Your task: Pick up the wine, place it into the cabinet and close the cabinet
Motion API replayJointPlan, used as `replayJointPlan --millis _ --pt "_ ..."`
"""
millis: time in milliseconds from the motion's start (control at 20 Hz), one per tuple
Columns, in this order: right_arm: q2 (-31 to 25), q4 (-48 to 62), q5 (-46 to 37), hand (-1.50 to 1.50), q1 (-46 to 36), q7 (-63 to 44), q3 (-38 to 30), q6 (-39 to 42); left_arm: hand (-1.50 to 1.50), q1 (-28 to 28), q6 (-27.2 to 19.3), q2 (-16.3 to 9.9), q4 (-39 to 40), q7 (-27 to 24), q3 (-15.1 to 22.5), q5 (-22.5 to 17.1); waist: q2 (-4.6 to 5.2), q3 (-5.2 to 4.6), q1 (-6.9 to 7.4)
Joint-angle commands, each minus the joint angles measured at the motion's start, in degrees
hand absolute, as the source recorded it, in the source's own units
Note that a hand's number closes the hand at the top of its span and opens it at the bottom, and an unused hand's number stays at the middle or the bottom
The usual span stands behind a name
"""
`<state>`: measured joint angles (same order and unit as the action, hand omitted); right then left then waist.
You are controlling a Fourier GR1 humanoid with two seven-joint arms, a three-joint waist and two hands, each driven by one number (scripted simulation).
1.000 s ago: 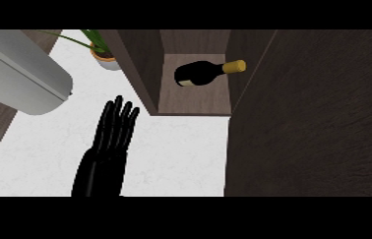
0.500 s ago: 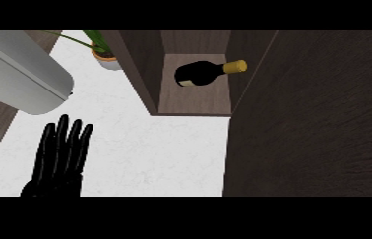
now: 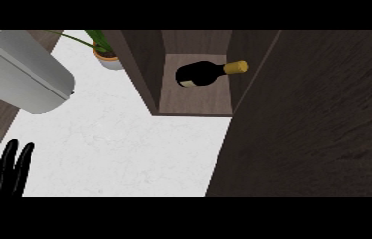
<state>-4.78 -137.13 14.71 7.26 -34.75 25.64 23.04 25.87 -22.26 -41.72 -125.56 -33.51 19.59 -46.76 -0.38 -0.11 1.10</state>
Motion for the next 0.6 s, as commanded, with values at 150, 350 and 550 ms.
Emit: replayJointPlan --millis 150,350,550 --pt "4.65 -2.89 -16.0 1.5 -6.14 -3.88 14.1 -7.95 -1.5 12.4 9.49 -3.4 -1.81 -3.32 -9.53 -3.68 -0.36 -0.04 0.48" --pt "4.73 3.78 -20.85 1.5 -18.43 -4.38 18.4 -17.44 -1.5 14.13 14.94 -5.13 -1.58 -2.71 -15.17 -6.06 -0.17 -0.03 0.75" --pt "4.76 12.92 -21.94 1.5 -29.34 -4.0 18.31 -24.35 -1.5 16.6 19.71 -5.68 -1.42 -1.86 -21.04 -9.42 0.08 -0.01 1.5"
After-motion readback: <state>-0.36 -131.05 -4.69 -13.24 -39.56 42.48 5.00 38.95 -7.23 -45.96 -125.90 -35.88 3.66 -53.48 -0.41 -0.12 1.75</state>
